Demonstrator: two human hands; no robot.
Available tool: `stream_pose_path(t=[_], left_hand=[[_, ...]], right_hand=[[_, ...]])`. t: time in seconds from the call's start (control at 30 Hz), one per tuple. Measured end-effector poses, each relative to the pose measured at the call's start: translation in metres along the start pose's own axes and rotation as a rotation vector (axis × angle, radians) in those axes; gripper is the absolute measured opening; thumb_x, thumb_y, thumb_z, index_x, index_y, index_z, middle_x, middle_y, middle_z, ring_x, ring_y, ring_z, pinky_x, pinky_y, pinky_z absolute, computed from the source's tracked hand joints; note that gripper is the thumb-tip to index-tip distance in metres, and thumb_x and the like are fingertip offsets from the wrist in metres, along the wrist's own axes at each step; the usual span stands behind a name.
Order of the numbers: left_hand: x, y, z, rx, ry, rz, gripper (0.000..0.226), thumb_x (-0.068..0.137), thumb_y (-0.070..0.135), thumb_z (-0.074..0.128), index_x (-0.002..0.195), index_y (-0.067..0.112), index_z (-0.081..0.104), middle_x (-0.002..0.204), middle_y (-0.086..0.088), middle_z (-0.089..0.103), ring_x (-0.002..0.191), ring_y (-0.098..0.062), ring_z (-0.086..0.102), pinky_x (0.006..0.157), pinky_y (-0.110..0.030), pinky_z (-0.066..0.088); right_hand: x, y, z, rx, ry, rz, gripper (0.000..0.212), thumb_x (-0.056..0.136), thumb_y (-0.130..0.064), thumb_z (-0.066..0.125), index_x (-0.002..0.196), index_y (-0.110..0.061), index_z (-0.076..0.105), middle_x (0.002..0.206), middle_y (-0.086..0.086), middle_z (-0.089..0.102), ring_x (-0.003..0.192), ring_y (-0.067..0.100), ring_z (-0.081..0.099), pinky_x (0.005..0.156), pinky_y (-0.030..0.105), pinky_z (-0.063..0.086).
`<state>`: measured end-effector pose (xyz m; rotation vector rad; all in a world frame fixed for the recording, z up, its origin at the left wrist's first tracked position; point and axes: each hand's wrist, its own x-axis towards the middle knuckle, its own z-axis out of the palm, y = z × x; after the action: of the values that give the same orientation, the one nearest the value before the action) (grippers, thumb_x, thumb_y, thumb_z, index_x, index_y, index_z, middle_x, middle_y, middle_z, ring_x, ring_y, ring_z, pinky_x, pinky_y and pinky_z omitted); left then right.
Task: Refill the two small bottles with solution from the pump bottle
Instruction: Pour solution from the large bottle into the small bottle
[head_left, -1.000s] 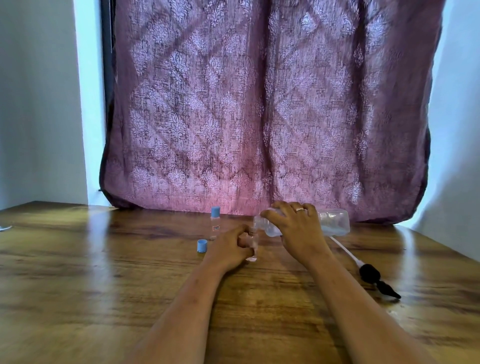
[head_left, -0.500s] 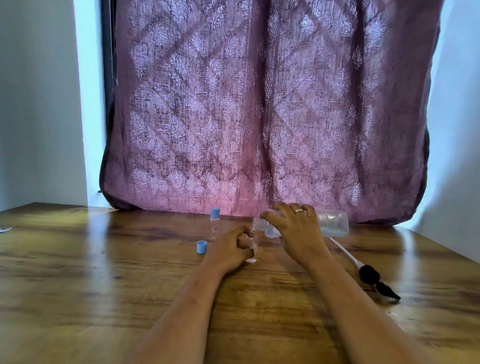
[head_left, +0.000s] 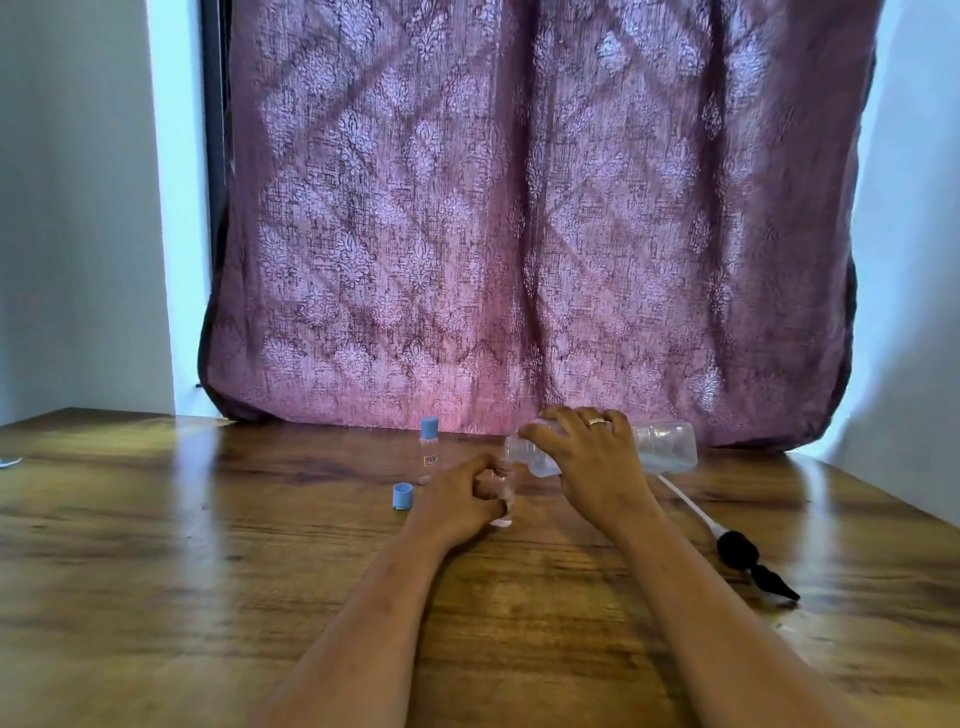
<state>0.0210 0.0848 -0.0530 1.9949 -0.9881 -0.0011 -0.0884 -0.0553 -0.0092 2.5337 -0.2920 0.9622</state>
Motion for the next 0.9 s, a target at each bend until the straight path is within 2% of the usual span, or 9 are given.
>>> stream_pose_path(t=[0.33,0.5,0.9], left_hand=[[0.0009,-0.0003,-0.0005,0.035,0.001,0.007,0.042,0.078,0.028,0.069,0.118,0.034,0.055,0.094,0.011,0.061,0.095,-0.014,0.062,0.090,-0.043,0.053],[0.0010,-0.0010,-0.0003,0.039,0.016,0.007,0.040,0.076,0.022,0.069,0.112,0.036,0.058,0.079,0.019,0.059,0.088,-0.013,0.062,0.087,-0.042,0.053],[0.0032,-0.0017,0.0005,0.011,-0.003,-0.003,0.039,0.078,0.023,0.070,0.113,0.035,0.057,0.086,0.011,0.063,0.091,-0.015,0.064,0.089,-0.043,0.053]], right_hand=[[-0.0001,0.0006,0.0001,-0.004,-0.007,-0.006,0.068,0.066,0.003,0.062,0.120,-0.036,0.051,0.127,0.000,0.055,0.108,0.028,0.056,0.090,0.044,0.037],[-0.0003,0.0007,-0.0001,-0.003,-0.008,-0.011,0.067,0.066,0.002,0.063,0.120,-0.036,0.051,0.128,0.000,0.054,0.108,0.028,0.056,0.090,0.045,0.038],[0.0002,0.0007,-0.0008,-0.012,-0.019,-0.016,0.067,0.069,0.000,0.062,0.123,-0.037,0.048,0.132,-0.001,0.052,0.111,0.027,0.054,0.093,0.043,0.036]])
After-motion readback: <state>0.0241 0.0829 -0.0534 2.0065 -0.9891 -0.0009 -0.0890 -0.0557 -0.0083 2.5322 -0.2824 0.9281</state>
